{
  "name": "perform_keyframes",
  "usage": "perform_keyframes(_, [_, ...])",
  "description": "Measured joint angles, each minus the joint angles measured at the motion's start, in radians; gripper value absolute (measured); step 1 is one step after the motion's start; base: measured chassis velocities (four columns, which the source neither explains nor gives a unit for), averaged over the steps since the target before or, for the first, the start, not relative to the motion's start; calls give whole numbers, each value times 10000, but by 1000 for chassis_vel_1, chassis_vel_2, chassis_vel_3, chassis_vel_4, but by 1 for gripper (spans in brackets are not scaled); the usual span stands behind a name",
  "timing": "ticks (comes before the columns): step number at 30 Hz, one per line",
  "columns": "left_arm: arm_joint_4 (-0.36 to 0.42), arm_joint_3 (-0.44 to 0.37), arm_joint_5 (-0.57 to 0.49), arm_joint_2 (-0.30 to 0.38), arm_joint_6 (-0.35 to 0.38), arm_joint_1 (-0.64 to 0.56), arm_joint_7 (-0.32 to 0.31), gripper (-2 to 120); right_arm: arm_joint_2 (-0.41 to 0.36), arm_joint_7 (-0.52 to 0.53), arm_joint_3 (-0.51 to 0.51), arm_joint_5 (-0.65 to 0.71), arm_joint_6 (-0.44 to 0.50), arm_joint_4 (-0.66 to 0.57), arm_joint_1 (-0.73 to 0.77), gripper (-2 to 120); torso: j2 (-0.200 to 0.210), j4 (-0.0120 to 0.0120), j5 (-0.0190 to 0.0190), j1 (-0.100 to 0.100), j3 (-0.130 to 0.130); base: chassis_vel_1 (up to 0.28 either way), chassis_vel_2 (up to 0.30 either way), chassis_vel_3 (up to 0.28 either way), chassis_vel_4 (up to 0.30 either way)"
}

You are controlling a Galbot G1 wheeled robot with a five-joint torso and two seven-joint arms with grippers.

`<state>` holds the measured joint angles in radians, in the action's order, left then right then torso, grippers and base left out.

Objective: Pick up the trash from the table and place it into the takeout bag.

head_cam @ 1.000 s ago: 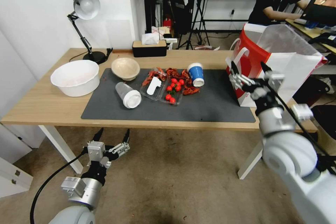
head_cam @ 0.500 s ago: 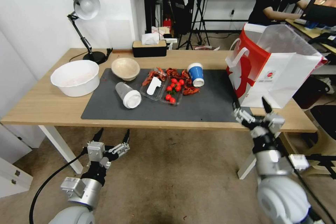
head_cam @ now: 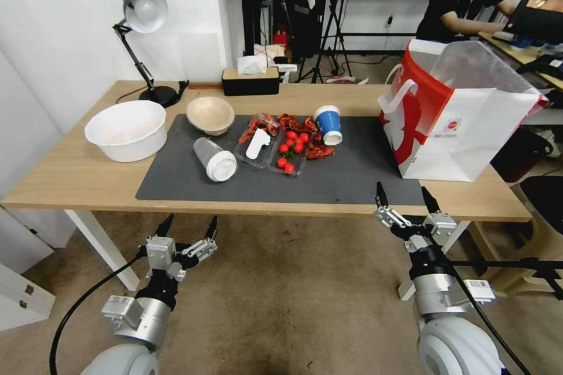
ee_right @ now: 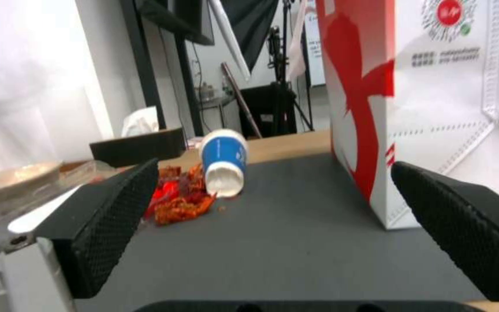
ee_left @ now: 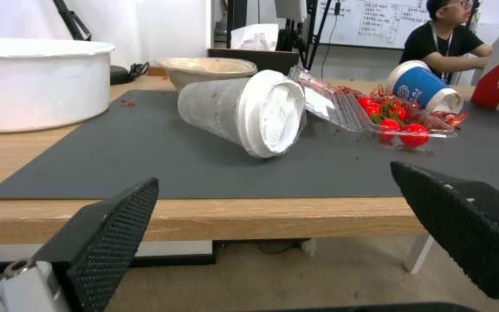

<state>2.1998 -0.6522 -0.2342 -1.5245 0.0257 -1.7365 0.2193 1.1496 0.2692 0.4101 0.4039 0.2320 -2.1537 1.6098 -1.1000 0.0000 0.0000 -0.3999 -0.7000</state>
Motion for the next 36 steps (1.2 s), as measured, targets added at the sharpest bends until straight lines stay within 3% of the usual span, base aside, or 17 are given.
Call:
perform_keyframes(8, [4, 1, -5, 8, 0, -5, 21, 100, 37, -347, -213, -83, -691, 211, -437, 100, 0, -1, 0, -1, 0, 0, 0, 0, 0])
perform_keyframes(17, [35, 17, -2, 27, 0, -4, 30, 100, -185, -838, -638, 189, -1566, 1066, -2190, 100, 1, 0, 1, 0, 0, 0, 0, 0, 0])
perform_keyframes(23, [44, -2, -27, 41, -1, 7, 63, 100, -750, -909, -1134, 786, -2303, 1700, -3579, 100, 2, 0, 0, -1, 0, 0, 0, 0, 0])
perform_keyframes(36, [48, -48, -20, -23, 3, 49, 68, 100, -900, -40, -2589, 1887, -3158, 3319, -6626, 100, 2, 1, -1, -2, -1, 0, 0, 0, 0])
